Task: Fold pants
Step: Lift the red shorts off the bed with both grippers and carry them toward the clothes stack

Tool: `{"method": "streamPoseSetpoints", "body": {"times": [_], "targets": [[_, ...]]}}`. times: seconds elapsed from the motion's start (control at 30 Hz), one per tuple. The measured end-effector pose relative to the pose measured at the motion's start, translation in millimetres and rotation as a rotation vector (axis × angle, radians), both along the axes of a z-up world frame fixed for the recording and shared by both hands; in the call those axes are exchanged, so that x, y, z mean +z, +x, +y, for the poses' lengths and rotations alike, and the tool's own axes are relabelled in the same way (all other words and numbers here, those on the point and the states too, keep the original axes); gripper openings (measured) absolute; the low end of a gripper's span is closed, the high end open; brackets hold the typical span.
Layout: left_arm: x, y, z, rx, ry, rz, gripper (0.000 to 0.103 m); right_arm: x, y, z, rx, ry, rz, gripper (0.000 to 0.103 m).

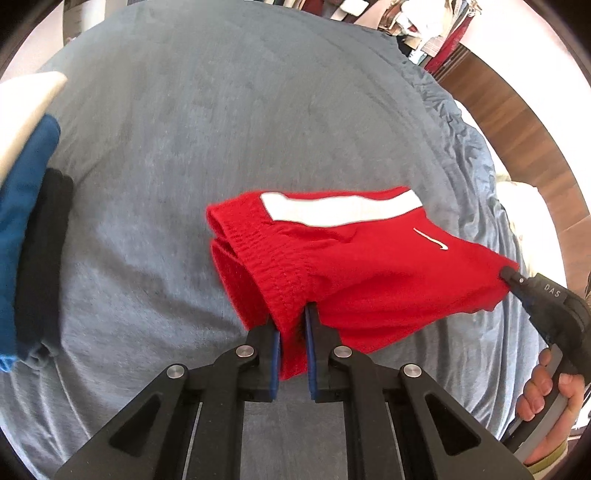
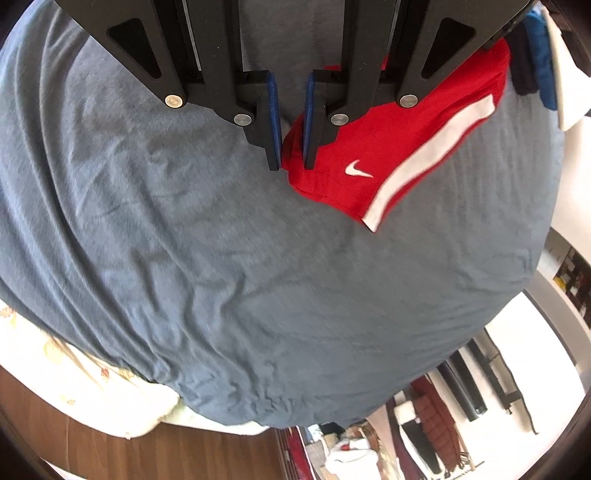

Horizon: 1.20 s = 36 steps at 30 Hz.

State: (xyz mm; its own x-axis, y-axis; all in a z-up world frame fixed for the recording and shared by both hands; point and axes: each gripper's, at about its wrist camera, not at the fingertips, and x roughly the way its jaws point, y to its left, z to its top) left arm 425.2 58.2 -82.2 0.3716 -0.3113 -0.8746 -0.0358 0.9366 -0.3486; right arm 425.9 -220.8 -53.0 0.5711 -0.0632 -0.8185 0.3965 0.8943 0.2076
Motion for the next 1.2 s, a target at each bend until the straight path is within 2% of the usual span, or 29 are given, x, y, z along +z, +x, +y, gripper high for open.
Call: {"method": "streamPoseSetpoints", "body": {"times": [0.4, 0.7, 0.83, 1.03, 1.2], "targets": [[66.4, -5.4, 13.9, -0.032, 0.014, -0.060, 0.012, 68.7, -1.1, 17.1, 0.034, -0.015, -0.052, 0.011], [128.0, -12.6, 30.1, -0.089, 0.019, -0.109, 0.012, 122.8, -13.0, 34.1, 0.042, -0.007, -0.087, 0.010], [157.1, -15.9, 39.7, -0.133, 0.049, -0.132, 0.012, 145.7, -14.9, 44.4, 0.054, 0.013, -0.101, 0.010], [200.1, -12.0, 74.7, -0.137, 0.093, -0.178, 0.012, 177.5, -11.7, 74.2, 0.086, 0.044, -0.134, 0.010], [232.4, -7.2, 119.4, -0.140, 0.123, -0.205, 0.012, 203.5, 1.1, 119.3, 0.145, 0.065, -0.164, 0.010]]}}
